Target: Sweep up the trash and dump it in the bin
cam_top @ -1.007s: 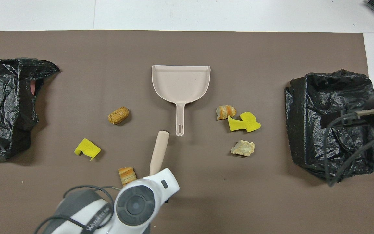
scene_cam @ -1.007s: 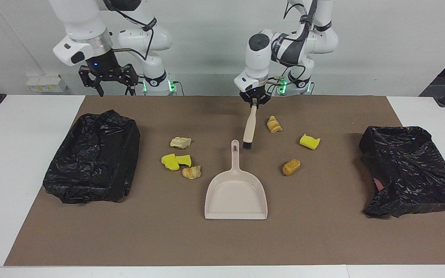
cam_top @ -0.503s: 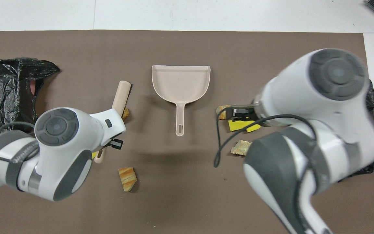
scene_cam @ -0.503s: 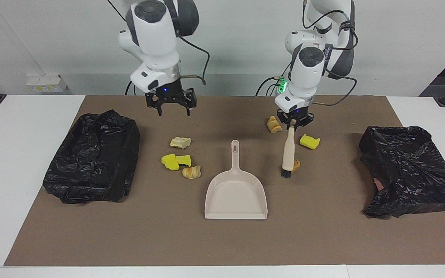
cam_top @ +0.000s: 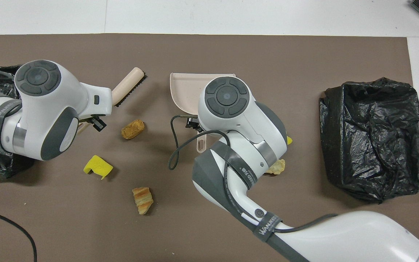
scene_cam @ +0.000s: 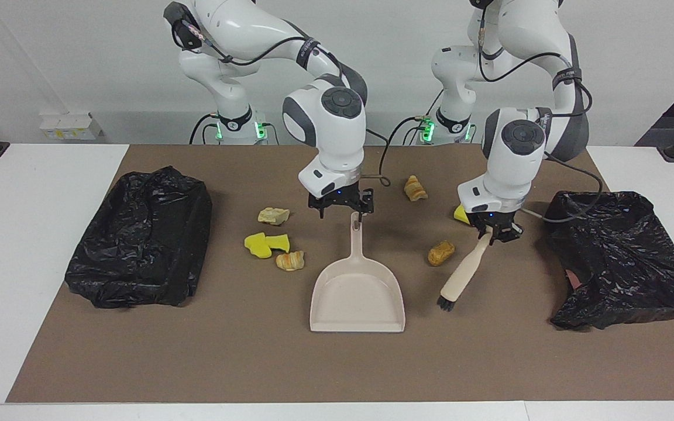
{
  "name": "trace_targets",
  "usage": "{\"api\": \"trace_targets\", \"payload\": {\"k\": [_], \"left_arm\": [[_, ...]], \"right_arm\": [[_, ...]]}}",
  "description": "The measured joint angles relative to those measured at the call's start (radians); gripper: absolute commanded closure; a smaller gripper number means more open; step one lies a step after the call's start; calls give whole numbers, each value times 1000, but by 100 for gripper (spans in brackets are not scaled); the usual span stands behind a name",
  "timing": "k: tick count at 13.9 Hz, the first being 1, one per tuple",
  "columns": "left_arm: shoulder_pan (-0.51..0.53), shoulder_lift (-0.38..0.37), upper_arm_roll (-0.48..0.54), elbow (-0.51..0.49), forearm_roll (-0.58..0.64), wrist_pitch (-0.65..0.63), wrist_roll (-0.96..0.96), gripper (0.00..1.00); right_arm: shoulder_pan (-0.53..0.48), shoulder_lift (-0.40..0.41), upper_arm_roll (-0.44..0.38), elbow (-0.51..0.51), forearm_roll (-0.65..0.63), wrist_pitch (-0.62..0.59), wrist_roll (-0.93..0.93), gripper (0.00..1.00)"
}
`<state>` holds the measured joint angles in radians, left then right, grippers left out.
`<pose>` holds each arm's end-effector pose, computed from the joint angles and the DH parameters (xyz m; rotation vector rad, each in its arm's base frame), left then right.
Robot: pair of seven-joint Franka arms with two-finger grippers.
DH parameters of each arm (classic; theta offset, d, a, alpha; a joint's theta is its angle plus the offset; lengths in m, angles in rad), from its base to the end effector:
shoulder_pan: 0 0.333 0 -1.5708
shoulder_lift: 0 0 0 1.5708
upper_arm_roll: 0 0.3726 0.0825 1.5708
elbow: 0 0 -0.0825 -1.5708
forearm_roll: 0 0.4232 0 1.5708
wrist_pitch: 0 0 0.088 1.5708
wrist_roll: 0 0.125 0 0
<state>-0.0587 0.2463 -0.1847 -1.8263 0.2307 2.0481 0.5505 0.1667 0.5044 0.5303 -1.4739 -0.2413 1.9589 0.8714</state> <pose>0.6530 -0.1378 0.4194 -2.6912 1.2952 0.0636 0.6330 0.4133 0.4400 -3.0823 0.2308 -0.0340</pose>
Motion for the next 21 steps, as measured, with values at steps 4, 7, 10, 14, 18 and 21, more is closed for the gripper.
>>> {"api": "trace_targets", "payload": {"k": [4, 7, 10, 14, 18, 21], "left_arm": [[4, 17, 6, -1, 1, 2, 315, 100], [37, 17, 7, -19, 1, 5, 482, 100], [51, -2, 7, -83, 2, 10, 552, 100], [51, -70, 4, -183, 2, -50, 616, 100], [49, -135, -2, -214, -1, -205, 572, 100], [50, -182, 0, -219, -46, -292, 382, 100]], "right_arm": [[22, 69, 1, 11, -62, 52, 5, 0], [23, 90, 1, 7, -92, 56, -3, 8], [24, 92, 8, -12, -94, 67, -6, 15], [27, 93, 13, -38, -107, 79, -14, 33], [23, 95, 12, -39, -141, 93, -34, 44], [22, 96, 11, -39, -144, 112, -42, 100]]}}
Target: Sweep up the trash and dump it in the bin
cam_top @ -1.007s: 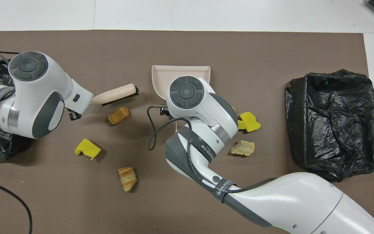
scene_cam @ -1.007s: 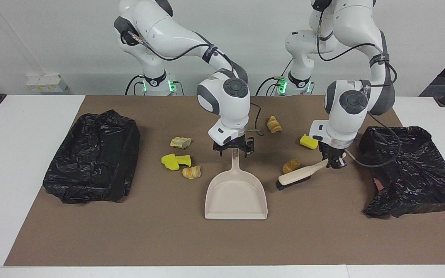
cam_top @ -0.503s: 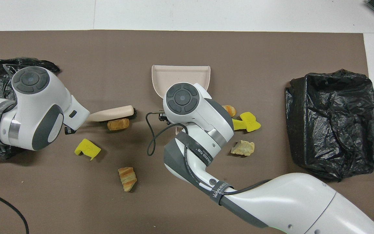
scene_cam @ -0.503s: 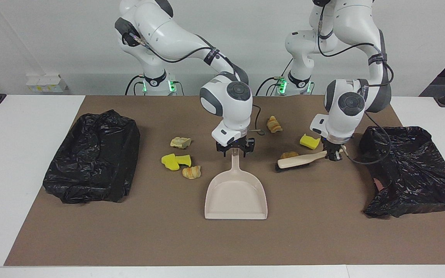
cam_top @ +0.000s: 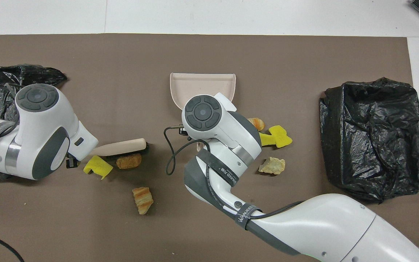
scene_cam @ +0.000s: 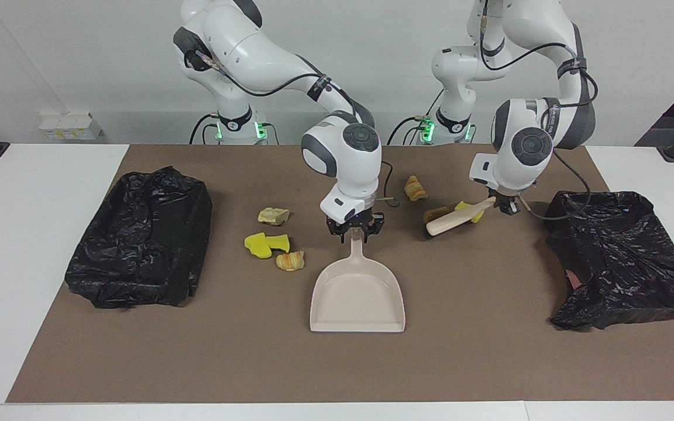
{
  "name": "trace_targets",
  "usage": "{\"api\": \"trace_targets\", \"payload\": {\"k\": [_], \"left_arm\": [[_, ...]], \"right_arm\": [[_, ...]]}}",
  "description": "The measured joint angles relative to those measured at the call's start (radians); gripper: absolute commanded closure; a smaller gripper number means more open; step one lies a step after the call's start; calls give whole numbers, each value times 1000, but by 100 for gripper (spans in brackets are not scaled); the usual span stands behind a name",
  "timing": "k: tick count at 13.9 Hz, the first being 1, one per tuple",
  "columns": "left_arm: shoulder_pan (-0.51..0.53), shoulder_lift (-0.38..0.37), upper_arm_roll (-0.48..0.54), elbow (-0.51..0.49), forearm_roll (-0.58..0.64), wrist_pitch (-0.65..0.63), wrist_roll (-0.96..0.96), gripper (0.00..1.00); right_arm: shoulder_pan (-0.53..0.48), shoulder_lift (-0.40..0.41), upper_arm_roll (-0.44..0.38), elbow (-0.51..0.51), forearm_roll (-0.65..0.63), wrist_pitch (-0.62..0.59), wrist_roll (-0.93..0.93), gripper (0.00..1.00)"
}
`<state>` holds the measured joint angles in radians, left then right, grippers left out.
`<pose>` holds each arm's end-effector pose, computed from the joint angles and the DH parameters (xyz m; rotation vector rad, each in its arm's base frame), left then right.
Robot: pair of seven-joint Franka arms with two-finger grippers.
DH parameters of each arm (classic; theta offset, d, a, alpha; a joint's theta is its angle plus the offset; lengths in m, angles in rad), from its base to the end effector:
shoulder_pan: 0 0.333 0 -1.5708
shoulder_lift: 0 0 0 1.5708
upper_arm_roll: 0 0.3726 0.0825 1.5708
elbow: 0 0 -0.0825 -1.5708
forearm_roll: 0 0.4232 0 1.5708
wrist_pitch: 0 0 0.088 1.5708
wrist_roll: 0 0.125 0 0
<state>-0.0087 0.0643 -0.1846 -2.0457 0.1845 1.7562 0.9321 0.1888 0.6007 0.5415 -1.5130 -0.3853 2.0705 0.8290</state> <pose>0.5456 -0.0857 0.4072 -2.5310 1.7196 0.5979 0.6335 0.4351 0.3657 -3.1383 0.0096 -0.1089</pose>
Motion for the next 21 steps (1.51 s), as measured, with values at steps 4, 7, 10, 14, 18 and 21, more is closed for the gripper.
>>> {"api": "trace_targets", "payload": {"k": [4, 7, 10, 14, 18, 21], "left_arm": [[2, -75, 36, 1, -13, 33, -112, 100], [4, -111, 54, -9, -15, 26, -342, 100], [5, -143, 89, -77, -15, 18, -556, 100], [6, -215, 160, -190, -15, 25, -684, 100], [3, -308, 156, -328, -17, 36, -832, 100], [-3, -350, 146, -416, -21, 51, -909, 100]], "right_arm": [[-1, 0, 0, 2, -12, 1, 0, 100], [-26, -17, 22, 5, 6, -8, -31, 100], [-105, -89, 91, -10, 93, -91, -245, 100], [-137, -324, 102, -183, 187, -188, -602, 100], [-139, -551, 101, -424, 291, -188, -988, 100], [-143, -622, 92, -533, 334, -156, -1239, 100]]}}
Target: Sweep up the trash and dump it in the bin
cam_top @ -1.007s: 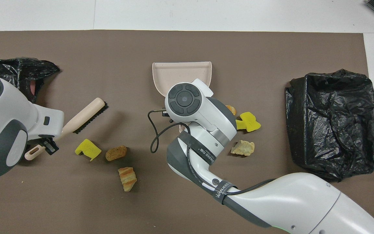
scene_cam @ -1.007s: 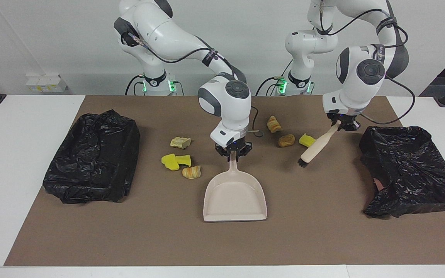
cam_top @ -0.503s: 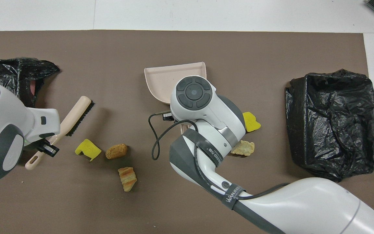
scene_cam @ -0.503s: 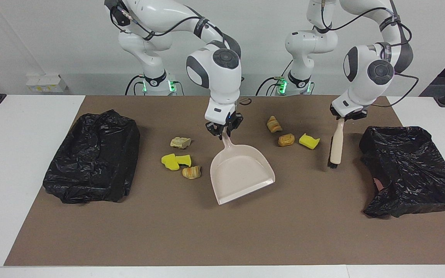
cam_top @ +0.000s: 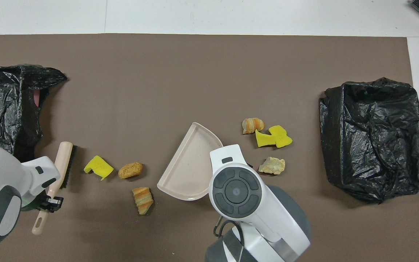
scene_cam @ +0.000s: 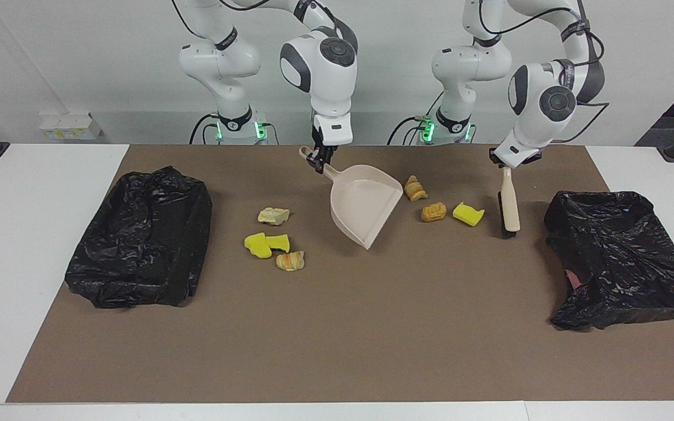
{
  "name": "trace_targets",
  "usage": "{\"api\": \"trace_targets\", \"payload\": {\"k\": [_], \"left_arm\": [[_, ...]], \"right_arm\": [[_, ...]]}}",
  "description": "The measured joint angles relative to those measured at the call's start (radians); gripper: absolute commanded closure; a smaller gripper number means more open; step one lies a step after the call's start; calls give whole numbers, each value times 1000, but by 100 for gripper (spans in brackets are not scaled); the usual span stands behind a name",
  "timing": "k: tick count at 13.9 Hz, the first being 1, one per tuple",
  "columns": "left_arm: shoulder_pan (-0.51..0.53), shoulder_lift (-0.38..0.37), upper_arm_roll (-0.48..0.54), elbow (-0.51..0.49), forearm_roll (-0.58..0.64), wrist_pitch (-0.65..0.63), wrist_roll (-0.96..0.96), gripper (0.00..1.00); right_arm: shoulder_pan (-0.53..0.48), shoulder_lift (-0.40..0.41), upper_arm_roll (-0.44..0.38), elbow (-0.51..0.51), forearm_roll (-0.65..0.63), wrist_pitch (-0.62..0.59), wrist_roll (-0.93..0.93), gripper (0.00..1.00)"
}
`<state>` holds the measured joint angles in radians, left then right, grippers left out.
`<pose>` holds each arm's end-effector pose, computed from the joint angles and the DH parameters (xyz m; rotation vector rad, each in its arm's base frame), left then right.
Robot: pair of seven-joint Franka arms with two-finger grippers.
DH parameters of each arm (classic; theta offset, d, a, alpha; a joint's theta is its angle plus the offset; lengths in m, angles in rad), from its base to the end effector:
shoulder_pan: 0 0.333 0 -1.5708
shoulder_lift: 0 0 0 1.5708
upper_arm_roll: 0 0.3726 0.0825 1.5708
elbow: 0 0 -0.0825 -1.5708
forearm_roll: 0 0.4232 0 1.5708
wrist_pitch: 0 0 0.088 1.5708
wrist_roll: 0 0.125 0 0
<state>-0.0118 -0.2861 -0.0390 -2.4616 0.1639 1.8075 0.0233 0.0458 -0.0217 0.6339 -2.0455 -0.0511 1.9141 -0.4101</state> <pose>0.4073 -0.0042 0.3939 -2.9196 0.2028 0.5423 0.4416 0.3531 0.4601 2.6039 1.6125 -0.1609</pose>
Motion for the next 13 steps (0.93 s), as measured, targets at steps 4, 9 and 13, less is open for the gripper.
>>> {"api": "trace_targets", "payload": {"k": [4, 9, 13], "left_arm": [[-85, -27, -15, -52, -36, 10, -163, 100], [-195, -32, -32, -82, -147, 76, -286, 100], [-244, 5, -56, -94, -194, 215, -296, 100]], "right_arm": [[-1, -11, -9, -60, 4, 23, -201, 100], [15, -7, -5, -98, 7, 89, -202, 100], [26, 24, -4, -108, 9, 132, -175, 100]]}}
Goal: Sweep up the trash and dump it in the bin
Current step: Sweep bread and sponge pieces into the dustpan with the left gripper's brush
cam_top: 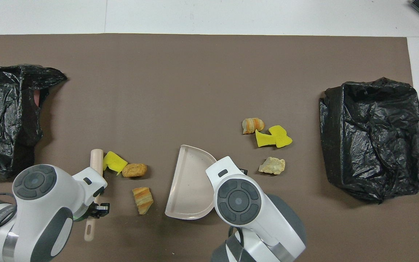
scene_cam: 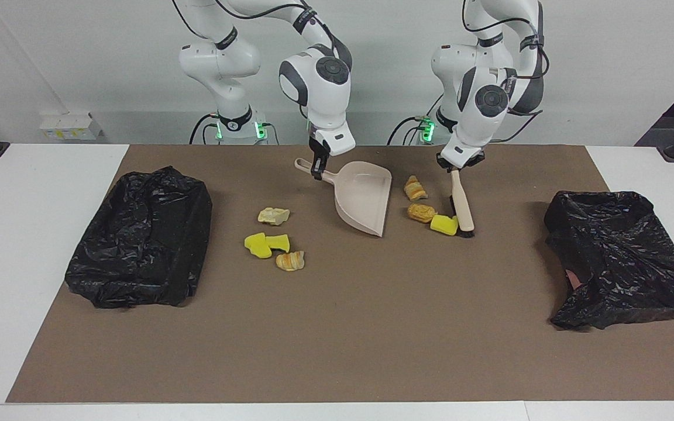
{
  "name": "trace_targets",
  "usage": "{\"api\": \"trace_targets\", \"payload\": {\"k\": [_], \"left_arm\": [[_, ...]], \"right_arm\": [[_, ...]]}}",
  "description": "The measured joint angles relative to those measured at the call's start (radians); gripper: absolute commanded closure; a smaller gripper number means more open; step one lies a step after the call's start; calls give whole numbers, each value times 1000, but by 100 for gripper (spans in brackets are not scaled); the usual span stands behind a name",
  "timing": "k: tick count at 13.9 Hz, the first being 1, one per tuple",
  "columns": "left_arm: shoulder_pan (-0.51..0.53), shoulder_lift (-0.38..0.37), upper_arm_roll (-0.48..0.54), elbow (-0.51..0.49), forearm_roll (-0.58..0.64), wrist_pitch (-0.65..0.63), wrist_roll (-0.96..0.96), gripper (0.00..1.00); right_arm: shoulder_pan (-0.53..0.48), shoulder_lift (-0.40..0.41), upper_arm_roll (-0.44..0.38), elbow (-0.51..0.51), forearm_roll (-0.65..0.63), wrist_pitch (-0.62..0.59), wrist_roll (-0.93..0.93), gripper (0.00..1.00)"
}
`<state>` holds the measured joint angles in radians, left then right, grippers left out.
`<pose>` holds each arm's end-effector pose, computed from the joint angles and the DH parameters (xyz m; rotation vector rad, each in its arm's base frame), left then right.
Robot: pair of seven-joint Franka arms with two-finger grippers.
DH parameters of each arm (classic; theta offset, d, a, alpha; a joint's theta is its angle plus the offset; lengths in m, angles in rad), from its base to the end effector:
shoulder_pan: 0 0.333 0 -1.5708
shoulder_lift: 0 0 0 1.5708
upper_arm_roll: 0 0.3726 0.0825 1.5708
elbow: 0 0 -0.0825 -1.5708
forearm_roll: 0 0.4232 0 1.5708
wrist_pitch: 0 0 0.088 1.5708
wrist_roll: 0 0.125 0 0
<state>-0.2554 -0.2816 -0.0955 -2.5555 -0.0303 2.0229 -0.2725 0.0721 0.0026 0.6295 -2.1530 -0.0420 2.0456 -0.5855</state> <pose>0.3809 -0.1409 0.3597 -3.0410 0.0831 0.3665 0.4264 0.3563 0.4070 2.4569 1.8841 -0.1662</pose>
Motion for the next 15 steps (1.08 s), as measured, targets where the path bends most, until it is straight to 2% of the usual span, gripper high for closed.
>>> {"api": "trace_targets", "payload": {"k": [4, 7, 11, 13, 15], "left_arm": [[-29, 32, -49, 11, -19, 73, 0, 100], [-33, 33, -171, 42, -81, 84, 0, 100], [-37, 31, -334, 104, -95, 84, -38, 100], [-38, 31, -395, 133, -113, 69, -39, 100], [-38, 31, -396, 176, -116, -15, -38, 100]], "right_arm": [[14, 23, 0, -1, 0, 20, 35, 100], [14, 23, -1, -1, 0, 20, 35, 100], [13, 23, -3, -3, 0, 20, 36, 100], [13, 23, -3, -3, 0, 20, 36, 100], [13, 23, -3, -3, 0, 20, 36, 100]]}}
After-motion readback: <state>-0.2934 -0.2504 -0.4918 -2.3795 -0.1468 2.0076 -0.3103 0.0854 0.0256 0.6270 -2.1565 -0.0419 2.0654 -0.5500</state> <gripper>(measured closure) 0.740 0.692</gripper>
